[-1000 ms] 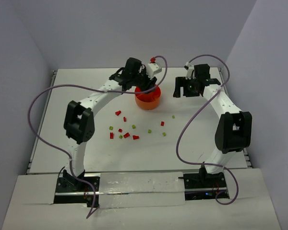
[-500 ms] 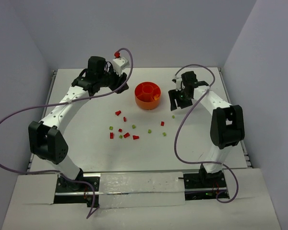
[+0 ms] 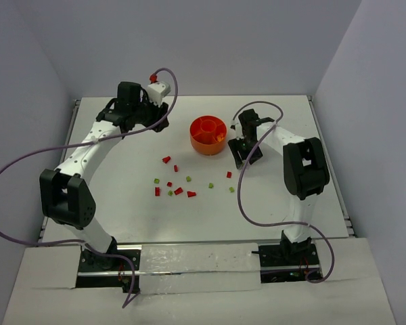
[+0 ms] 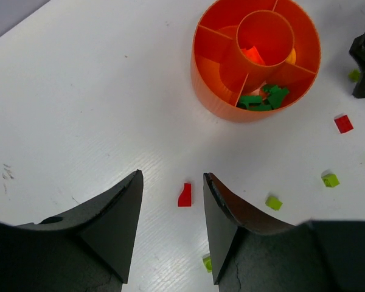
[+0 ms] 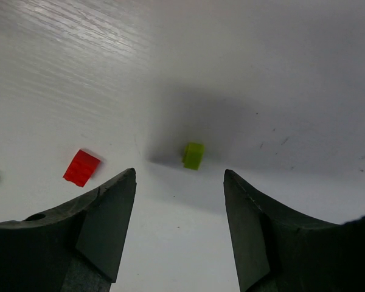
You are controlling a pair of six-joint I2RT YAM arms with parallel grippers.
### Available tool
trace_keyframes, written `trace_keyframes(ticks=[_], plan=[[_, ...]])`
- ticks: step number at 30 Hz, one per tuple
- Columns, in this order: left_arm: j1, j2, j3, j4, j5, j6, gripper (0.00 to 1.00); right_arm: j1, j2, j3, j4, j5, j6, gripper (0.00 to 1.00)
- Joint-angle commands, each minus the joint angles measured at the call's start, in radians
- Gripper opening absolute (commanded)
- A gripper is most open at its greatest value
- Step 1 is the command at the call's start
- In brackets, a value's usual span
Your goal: Sort the legos into containers by color
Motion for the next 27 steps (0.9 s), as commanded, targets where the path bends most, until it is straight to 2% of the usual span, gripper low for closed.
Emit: trace_keyframes(ticks=[1,4,9,24,27], plan=[[-0.003,0.026,-0.029,0.007,-0.038,0.006,0.53,-0.007,0.023,0.045,-0.034,0.067,0.015,0.65],[-0.001,0.051,-0.007,-0.011,-0.033,0.025,0.53,-0.009,0.041,0.044,-0.032,0.057,0.023,0.61],[0.009,0.093,0.029,-0.028,-0.038,0.042,0.53,-0.010,0.063,0.051,-0.036,0.041,0.046,0.46],[0.031,0.175,0.099,-0.053,-0.015,0.064,0.53,-0.010,0.134,0.117,-0.040,0.058,0.080,0.41],[0.034,0.184,0.107,-0.057,-0.011,0.068,0.53,-0.010,0.138,0.122,-0.043,0.056,0.081,0.37]])
